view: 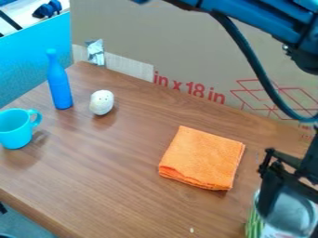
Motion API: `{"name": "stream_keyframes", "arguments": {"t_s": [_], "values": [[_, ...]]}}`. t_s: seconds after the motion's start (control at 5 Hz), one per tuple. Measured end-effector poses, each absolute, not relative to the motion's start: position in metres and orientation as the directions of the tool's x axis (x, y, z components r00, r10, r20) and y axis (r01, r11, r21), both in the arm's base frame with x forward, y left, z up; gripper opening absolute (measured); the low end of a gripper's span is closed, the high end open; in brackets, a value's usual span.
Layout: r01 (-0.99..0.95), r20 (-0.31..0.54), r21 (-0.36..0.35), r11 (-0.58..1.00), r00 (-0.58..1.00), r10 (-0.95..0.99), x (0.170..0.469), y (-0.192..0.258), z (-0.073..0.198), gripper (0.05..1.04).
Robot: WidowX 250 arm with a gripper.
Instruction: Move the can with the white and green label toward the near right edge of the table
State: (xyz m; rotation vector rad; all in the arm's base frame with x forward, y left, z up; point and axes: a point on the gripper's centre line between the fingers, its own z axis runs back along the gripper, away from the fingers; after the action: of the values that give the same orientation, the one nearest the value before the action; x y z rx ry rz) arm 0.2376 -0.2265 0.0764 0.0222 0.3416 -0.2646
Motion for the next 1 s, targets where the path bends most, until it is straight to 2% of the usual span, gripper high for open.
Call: {"name": "stream_keyframes", "arguments": {"t_s": [0.4, 0.6, 0.8, 1.0], "values": [[0.198, -0.292, -0.038, 0.979, 0.935, -0.201, 0.207, -0.208, 0.107, 1.001], [0.175, -0.243, -0.064, 0.983, 0.952, -0.185, 0.212, -0.2, 0.115, 1.001], [0.182, -0.108, -0.062, 0.981, 0.976, -0.188, 0.221, -0.18, 0.139, 1.001], [0.185, -0.035, 0.015, 0.983, 0.982, -0.184, 0.228, -0.15, 0.148, 1.001]]}}
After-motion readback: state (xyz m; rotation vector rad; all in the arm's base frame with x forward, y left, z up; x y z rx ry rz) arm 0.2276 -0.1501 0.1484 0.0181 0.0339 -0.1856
